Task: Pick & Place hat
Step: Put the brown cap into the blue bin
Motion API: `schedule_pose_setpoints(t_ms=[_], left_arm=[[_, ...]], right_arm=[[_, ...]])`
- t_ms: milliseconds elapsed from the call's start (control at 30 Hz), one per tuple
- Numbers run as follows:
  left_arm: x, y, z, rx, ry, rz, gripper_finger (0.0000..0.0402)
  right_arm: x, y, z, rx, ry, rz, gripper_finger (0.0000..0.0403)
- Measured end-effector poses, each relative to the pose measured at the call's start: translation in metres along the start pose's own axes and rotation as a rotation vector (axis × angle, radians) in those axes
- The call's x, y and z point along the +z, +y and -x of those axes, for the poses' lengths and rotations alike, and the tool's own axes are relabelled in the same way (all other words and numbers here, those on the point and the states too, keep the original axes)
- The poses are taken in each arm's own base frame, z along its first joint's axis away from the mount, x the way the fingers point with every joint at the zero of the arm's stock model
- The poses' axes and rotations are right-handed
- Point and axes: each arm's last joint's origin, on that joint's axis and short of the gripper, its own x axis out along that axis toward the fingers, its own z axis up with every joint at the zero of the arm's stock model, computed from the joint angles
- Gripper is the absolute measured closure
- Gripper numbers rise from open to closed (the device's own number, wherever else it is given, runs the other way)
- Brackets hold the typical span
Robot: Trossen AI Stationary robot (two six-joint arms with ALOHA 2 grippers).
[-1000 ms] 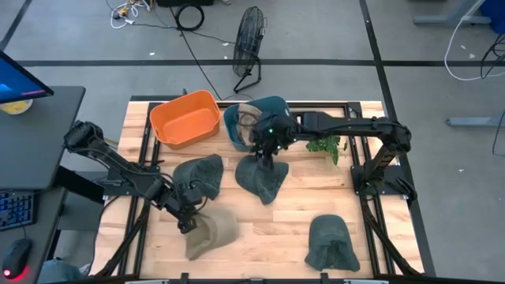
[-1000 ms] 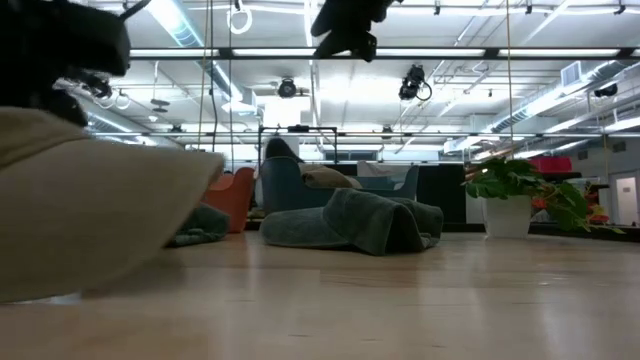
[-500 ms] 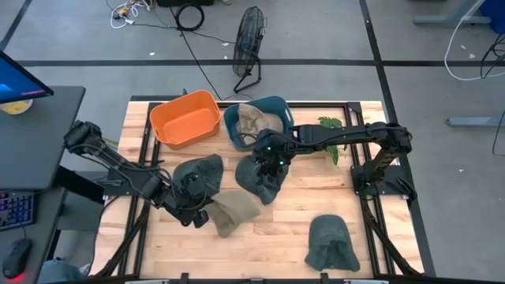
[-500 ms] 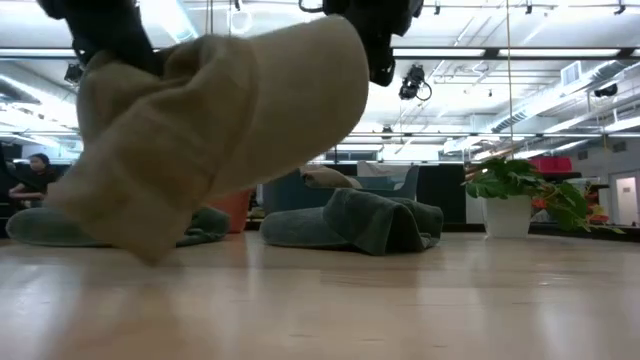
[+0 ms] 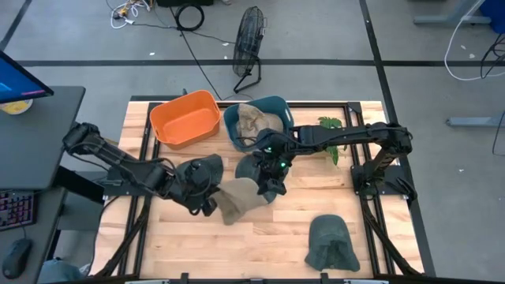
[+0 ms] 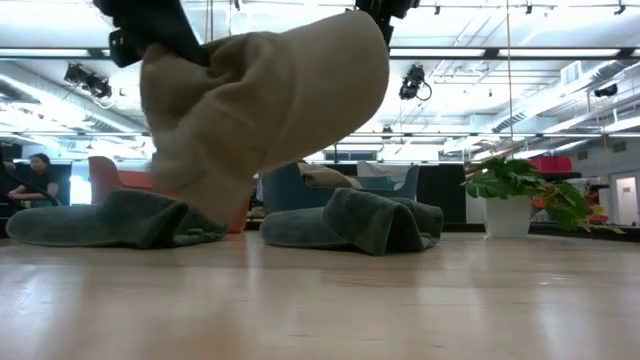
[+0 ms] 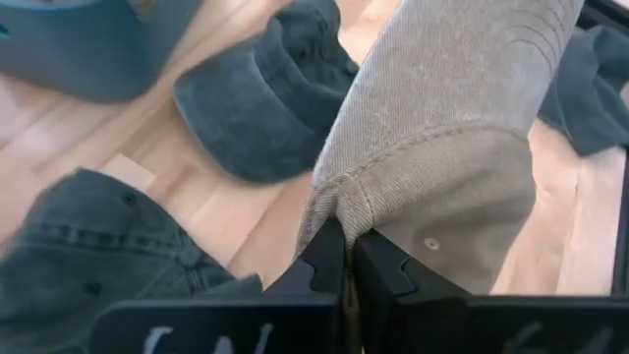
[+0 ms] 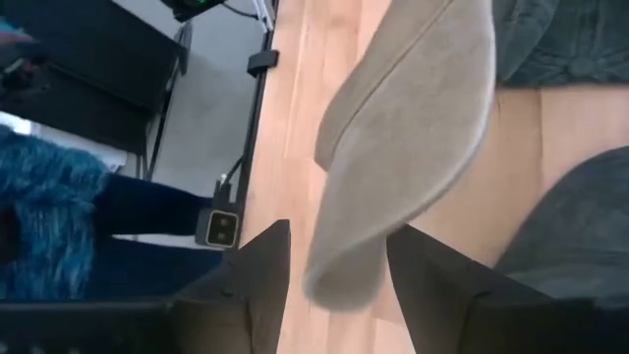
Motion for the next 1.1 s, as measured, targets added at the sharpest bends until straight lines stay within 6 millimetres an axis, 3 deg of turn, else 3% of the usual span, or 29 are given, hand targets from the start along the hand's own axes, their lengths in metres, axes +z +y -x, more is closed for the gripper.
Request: schedule_pose_setpoints(t_ms=[467, 633, 833, 1100], left_arm=[[0.027, -0.001, 0.011, 0.058, -0.109, 0.015, 0.0394], [0.034, 0.002, 0.018, 0.104, -0.118, 0.014, 0.0383], [0.039, 0.006, 0.016, 0.114, -0.107, 0.020, 0.0374], [0.051, 0.019, 0.008, 0.165, -0.112, 0.033, 0.0304]], right_arm=[[0.007, -0.011, 0.007, -0.036, -0.058, -0.025, 0.0238], [0.009, -0.020, 0.014, -0.054, -0.079, -0.070, 0.0285], [0.012, -0.036, 0.025, -0.081, -0.105, -0.085, 0.0383], [0.014, -0.061, 0.046, -0.064, -0.146, -0.158, 0.0394]])
